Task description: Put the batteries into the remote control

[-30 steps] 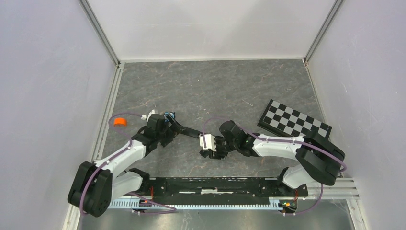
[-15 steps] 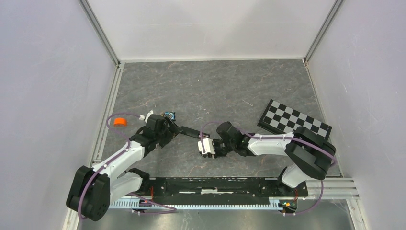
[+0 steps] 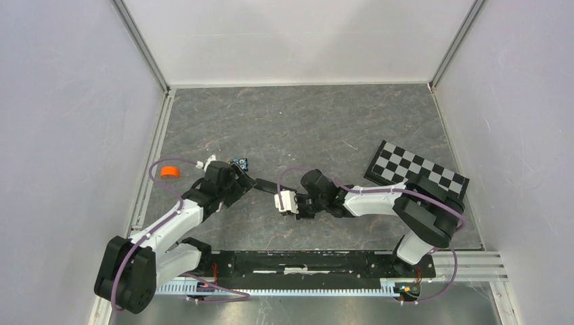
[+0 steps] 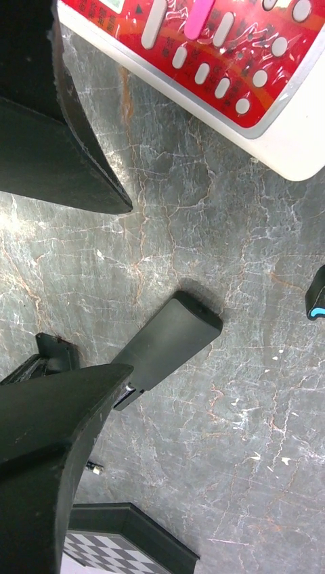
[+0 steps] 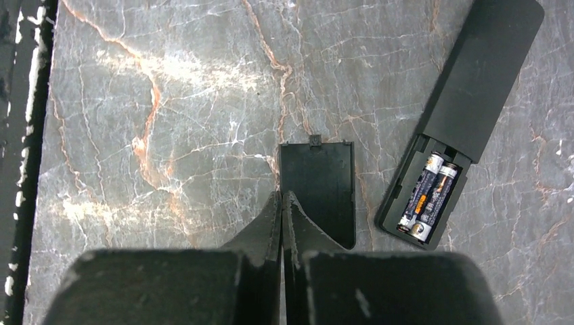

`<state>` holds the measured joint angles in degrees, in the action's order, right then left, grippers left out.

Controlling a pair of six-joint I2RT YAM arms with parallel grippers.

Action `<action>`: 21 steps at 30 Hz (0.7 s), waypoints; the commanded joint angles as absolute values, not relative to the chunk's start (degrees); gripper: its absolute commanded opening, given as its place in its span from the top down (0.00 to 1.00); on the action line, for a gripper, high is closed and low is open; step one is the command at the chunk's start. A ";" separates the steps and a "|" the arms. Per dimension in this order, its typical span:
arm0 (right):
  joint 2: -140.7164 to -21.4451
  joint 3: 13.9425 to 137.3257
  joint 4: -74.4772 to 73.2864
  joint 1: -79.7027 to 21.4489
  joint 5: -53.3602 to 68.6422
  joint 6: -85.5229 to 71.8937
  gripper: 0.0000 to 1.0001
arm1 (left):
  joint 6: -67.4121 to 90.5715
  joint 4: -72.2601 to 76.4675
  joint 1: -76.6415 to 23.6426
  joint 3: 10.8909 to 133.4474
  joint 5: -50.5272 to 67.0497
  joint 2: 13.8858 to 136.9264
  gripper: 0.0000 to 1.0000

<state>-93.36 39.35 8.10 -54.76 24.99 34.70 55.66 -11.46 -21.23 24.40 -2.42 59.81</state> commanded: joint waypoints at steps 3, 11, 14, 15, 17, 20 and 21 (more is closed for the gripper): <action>-94.37 40.91 6.25 -55.03 23.64 25.78 1.00 | 51.84 -10.81 -20.87 25.98 -2.21 58.02 0.15; -93.43 44.19 9.12 -54.50 25.24 14.01 1.00 | 51.42 -2.24 -20.91 21.65 8.97 56.59 0.25; -93.59 44.38 11.08 -53.93 26.08 10.82 1.00 | 50.74 -2.18 -20.84 21.62 11.07 57.55 0.26; -93.54 44.30 11.86 -53.65 26.35 9.97 1.00 | 50.51 -2.13 -20.88 21.60 11.51 57.76 0.26; -93.29 44.30 12.81 -53.35 26.37 8.67 1.00 | 50.36 -1.71 -20.90 21.62 12.70 58.39 0.27; -93.06 44.29 14.40 -52.87 26.66 5.97 1.00 | 50.45 -0.19 -20.85 21.53 15.98 59.89 0.28; -93.17 44.42 14.79 -52.75 26.94 5.21 1.00 | 50.52 -0.20 -20.87 21.68 16.97 60.51 0.28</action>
<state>-93.54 42.44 10.50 -53.36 25.47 10.37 52.84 -4.03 -21.08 21.69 11.33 58.87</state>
